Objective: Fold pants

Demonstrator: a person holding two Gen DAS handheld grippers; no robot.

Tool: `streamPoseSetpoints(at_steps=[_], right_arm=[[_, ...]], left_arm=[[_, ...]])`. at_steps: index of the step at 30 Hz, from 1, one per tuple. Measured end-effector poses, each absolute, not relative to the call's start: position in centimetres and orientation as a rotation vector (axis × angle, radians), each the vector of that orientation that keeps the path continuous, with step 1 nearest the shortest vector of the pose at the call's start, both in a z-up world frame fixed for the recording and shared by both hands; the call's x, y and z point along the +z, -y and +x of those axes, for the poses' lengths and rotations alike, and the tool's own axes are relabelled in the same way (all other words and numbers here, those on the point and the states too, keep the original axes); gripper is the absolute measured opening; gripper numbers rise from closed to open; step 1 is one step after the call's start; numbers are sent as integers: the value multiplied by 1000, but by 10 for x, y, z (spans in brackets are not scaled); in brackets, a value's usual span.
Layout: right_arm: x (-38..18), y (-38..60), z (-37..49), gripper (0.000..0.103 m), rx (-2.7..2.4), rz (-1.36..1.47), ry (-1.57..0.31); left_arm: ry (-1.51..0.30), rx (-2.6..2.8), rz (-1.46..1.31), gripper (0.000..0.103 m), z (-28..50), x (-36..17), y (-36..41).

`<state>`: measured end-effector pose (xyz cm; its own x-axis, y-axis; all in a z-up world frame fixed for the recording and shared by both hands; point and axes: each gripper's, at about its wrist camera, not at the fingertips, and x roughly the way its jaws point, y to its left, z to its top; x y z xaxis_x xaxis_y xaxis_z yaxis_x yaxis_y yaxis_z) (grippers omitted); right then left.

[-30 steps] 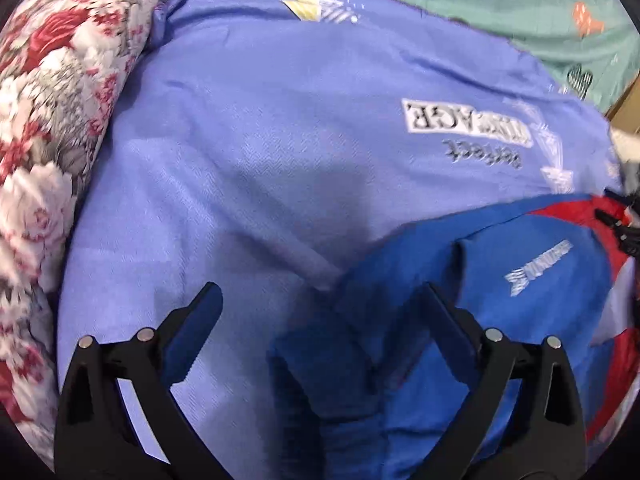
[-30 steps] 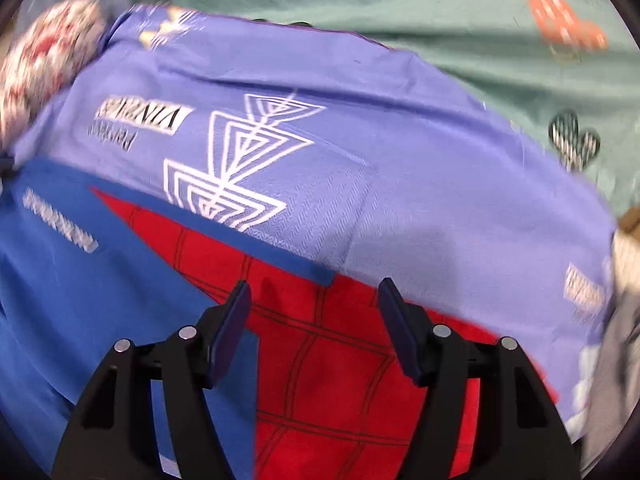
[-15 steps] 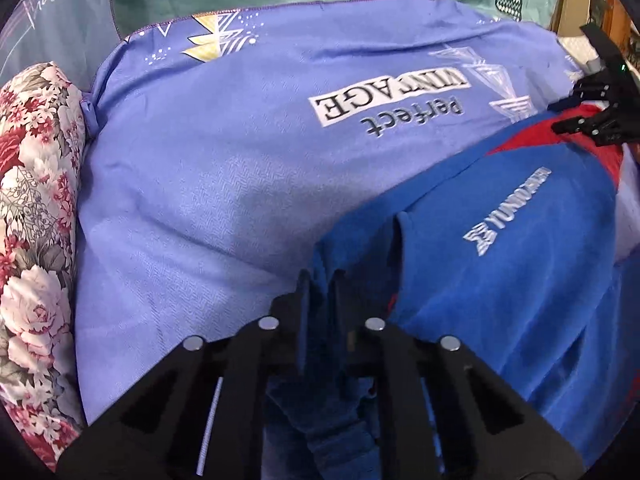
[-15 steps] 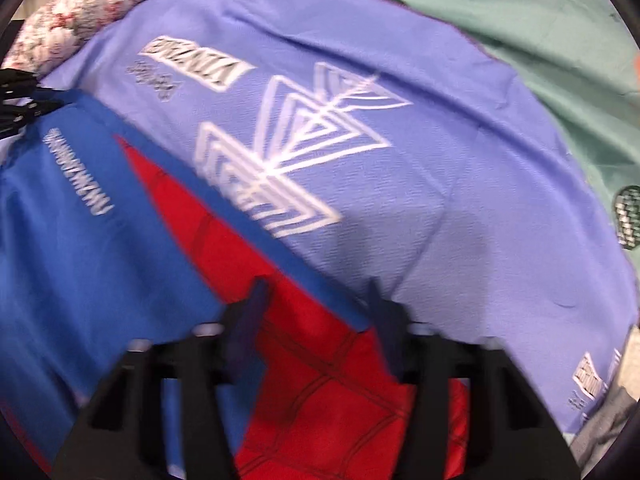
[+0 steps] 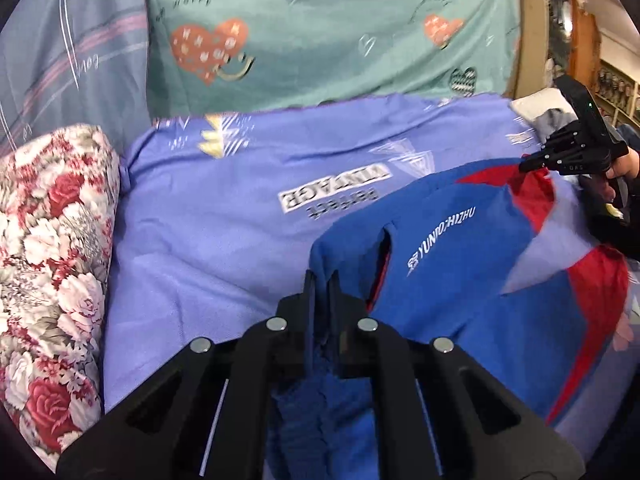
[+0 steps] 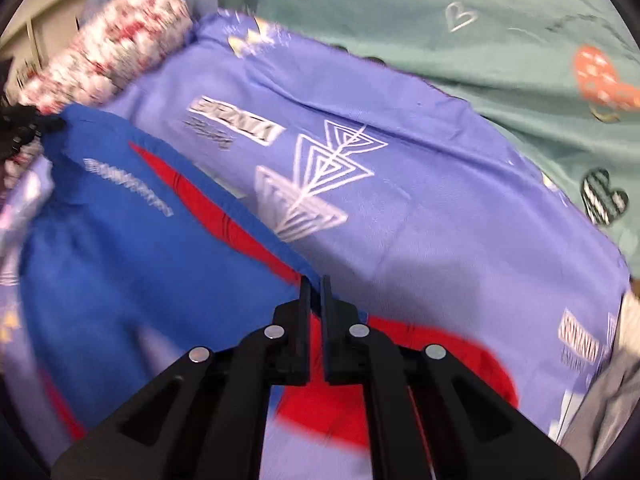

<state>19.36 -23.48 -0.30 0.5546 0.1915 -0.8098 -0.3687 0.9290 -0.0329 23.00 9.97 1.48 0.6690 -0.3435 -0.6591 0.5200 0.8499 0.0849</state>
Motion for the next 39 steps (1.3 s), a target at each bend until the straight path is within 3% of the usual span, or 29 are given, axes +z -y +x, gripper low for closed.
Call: streamPoseSetpoints(at_steps=[7,14,17,19,21,22,23,24,25,35,39], right_arm=[[-4,228,78,4,448,-106,-914],[-73,198,21,5,479,-66,-1022],[-93,196,19,5,474,-18,-1063],[-100,193,19,9,463,-20,-1078],[-96,191,15,33,470,-21,-1057],[-93,191,12,52,469,-27,-1044],[-90,190,10,53,464,-42,-1026],[-88,191,7,53,460,-45,-1016],[-85,195,5,53,457,-27,-1002],[-64,248,-8,63,248,182,-911],[-61,243,-13,63,216,60,-909]], left_arm=[[-678,-497,234,5,157,15,-118],[-807,-411,255,9,113,-40,-121],[-858,-356,316,16,106,-70,-116],[-929,-327,290,18,109,-84,-117],[-944,-309,261,20,105,-82,-117],[-942,-300,246,28,103,-79,-117],[-951,-286,213,36,100,-76,-118],[-983,-266,168,69,98,-74,-119],[-1009,-241,141,95,96,-73,-120],[-1088,-161,-264,94,75,-56,-160],[-1153,-167,-475,94,87,-65,-168]])
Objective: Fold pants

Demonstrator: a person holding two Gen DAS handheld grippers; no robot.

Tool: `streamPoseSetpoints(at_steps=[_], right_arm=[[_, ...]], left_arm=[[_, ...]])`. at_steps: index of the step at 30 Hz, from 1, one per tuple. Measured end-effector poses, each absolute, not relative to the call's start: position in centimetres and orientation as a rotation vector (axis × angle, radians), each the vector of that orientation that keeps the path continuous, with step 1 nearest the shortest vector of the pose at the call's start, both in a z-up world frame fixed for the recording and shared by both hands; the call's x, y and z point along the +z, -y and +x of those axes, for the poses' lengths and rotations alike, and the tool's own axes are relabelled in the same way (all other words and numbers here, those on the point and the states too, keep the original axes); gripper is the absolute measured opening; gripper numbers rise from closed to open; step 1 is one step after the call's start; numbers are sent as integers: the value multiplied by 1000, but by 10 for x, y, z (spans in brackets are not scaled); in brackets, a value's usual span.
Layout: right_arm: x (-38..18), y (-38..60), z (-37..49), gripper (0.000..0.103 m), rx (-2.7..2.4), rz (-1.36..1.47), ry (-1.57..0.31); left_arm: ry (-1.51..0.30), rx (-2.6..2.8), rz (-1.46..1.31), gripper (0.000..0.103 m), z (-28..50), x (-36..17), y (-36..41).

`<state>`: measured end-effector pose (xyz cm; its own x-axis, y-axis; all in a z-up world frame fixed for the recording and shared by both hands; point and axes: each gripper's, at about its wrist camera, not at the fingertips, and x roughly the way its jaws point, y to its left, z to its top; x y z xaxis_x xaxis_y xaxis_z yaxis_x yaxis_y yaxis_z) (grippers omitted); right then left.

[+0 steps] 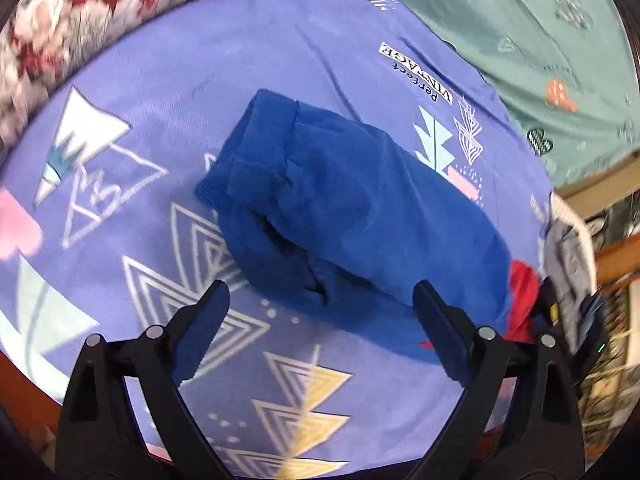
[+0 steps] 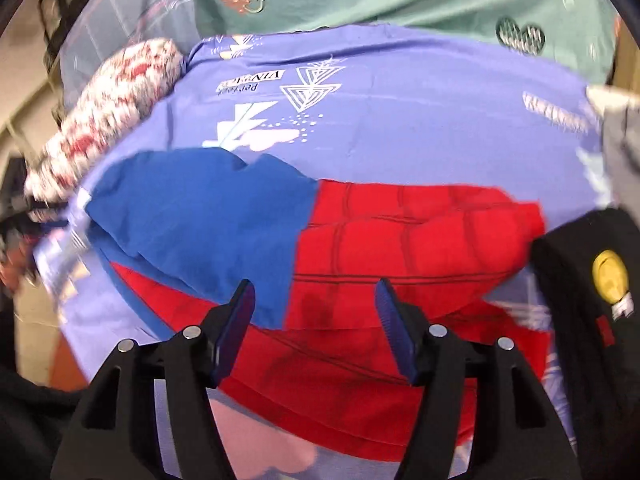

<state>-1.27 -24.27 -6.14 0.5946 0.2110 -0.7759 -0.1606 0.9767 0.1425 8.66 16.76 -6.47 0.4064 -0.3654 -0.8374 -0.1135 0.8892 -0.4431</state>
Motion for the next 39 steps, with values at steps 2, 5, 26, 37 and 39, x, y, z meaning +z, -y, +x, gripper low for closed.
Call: streamPoseSetpoints(at_steps=[2,5,26,37,39], right_arm=[[-63,231,-16,63,266,-14,-914],[-71,212,-17,63,306,-123,-931],[-103,161,24,15,385,-329,-952],[-73,179,27,3,445,-156,-929],[-56,183,20,3,485,-129,-909]], left_arm=[[-1168,-158,-482,92,92,-68,-163],[-1213,-152,-510,89,102,-74,-156],[-1281,-124,-556,62,140,-85,-139],[-1228,-121,-479,8,139,-70,-131],[-1178,-121,-418,8,134,-51,-128]])
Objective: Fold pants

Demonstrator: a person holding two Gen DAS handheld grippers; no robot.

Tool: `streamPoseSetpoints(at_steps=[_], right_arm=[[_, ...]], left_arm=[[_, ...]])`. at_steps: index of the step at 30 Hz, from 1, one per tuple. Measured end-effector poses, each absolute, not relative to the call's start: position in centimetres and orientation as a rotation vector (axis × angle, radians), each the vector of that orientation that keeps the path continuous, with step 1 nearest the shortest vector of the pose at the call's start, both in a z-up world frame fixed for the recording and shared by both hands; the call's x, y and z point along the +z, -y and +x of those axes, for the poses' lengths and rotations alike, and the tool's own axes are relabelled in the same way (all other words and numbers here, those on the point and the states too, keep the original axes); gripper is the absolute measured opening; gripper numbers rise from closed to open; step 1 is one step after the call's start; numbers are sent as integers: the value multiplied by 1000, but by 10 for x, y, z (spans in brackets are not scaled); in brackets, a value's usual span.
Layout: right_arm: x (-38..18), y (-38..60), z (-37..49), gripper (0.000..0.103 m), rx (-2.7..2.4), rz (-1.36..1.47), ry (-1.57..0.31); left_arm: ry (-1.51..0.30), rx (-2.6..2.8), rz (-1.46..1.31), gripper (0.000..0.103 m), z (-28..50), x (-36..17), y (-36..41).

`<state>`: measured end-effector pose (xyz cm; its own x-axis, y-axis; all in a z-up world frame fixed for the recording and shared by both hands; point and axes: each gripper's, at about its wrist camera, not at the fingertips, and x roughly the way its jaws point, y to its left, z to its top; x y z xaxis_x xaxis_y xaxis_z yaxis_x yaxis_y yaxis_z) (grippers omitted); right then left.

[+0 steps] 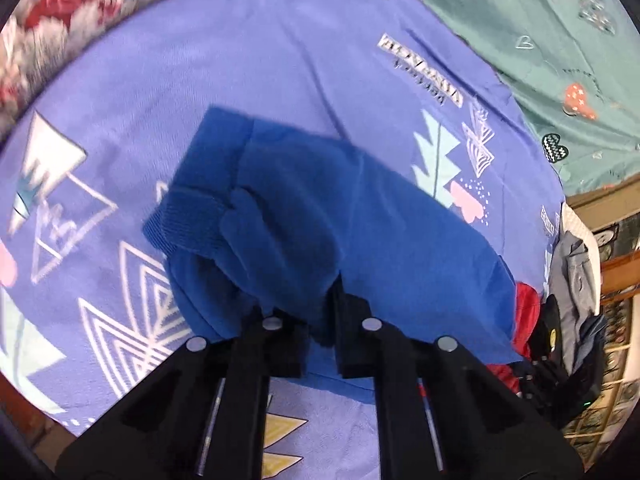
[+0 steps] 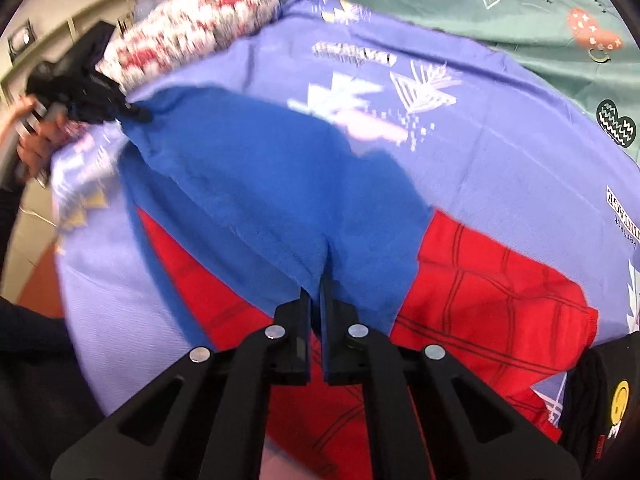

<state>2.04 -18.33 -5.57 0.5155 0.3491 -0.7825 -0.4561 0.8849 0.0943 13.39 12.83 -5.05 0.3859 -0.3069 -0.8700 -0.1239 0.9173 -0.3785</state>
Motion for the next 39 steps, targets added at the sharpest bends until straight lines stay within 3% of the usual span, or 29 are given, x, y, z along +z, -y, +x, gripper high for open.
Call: streamPoseSetpoints(at_steps=[5,10,14,25,28,31,32,33,34,37,39], right_arm=[[-42,167,-1,3,586,-160,-926],[-95,141,0,5,526,-230,-1068],[-95,144,-2,11,514,-171,-1052],[-81,152,-7,6,526,-115,-1030],[-95,147,-4,18,529,-144,-1096],[-91,145,-10,45,583,-115,-1083],[-86,147,-12,45,589,-111,-1071],[-79,153,-14,45,596,-88,-1044],[-73,162,-13,45,587,-61,-1026],[-56,210,-7,47,439,56,-966],[-53,259,-1,54,221,189,-947]], left_arm=[[-1164,-102,-329,8,127,-40,-134],[-1264,-68,-361,11,124,-81,-151],[-1281,-43,-364,17,117,-100,-158],[-1208,4,-316,20,127,-82,-170],[-1237,22,-327,24,130,-94,-173],[-1235,19,-346,25,127,-94,-177],[-1229,18,-339,27,125,-89,-178],[-1224,22,-331,37,123,-86,-178],[-1210,54,-304,56,121,-78,-179],[-1077,136,-228,66,108,-46,-183],[-1001,133,-203,75,101,-27,-179]])
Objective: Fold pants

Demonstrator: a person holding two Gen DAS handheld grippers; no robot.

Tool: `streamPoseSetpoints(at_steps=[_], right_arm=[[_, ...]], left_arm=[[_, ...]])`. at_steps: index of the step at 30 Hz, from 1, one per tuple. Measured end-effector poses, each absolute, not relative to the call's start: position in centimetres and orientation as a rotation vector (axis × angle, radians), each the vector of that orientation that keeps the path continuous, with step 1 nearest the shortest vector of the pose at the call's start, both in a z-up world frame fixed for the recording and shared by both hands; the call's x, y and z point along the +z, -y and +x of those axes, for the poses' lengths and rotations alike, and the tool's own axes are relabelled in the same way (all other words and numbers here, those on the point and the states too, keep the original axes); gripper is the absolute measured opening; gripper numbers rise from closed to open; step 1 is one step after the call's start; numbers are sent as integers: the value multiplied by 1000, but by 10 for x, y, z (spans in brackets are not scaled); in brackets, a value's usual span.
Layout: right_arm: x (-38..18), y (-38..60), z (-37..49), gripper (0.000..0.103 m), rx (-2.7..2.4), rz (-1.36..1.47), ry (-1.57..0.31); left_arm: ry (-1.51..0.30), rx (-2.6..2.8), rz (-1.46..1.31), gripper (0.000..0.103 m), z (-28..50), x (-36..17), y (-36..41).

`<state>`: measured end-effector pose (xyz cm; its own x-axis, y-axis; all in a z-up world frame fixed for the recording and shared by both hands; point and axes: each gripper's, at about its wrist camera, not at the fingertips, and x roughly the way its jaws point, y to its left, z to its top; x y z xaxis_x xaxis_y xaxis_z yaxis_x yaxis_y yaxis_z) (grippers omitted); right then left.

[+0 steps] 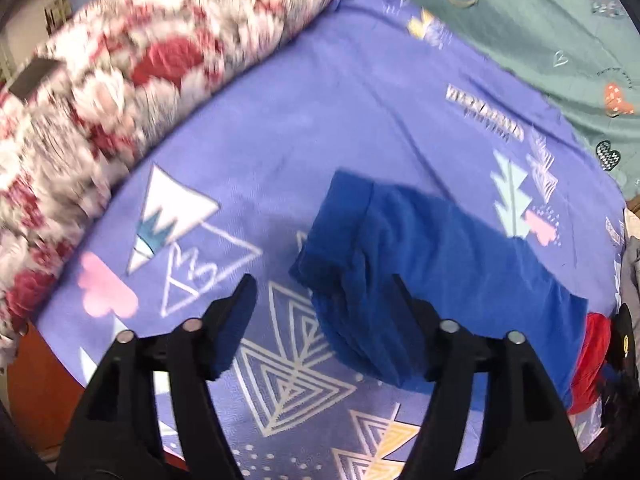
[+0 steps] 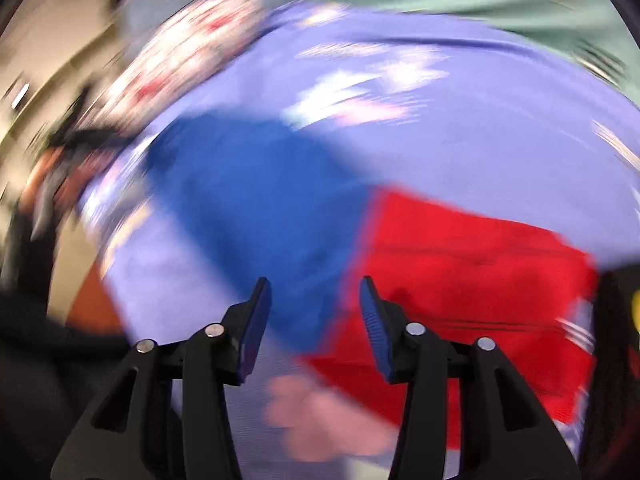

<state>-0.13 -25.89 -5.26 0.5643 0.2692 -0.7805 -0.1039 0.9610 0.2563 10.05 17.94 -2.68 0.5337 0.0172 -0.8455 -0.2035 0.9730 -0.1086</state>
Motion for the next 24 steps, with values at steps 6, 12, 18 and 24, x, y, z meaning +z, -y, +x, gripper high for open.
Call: streamPoseSetpoints(at_steps=[6,12,18,24], right_arm=[[-66,342,-11,55,-98,455,-930],[-84,343,2,55,-154,484,-963],[-106,351,37,55,-224,521,-1028],[-85,357,24,17,-236,634,-898]], left_arm=[[-966,21,-124,81,101,-28,-138],[-1088,-16,-63,82,113,-71,-102],[-1165,40,-69,86,116,-105,-109],[-1161,29,-58,87,115,-105,-110]])
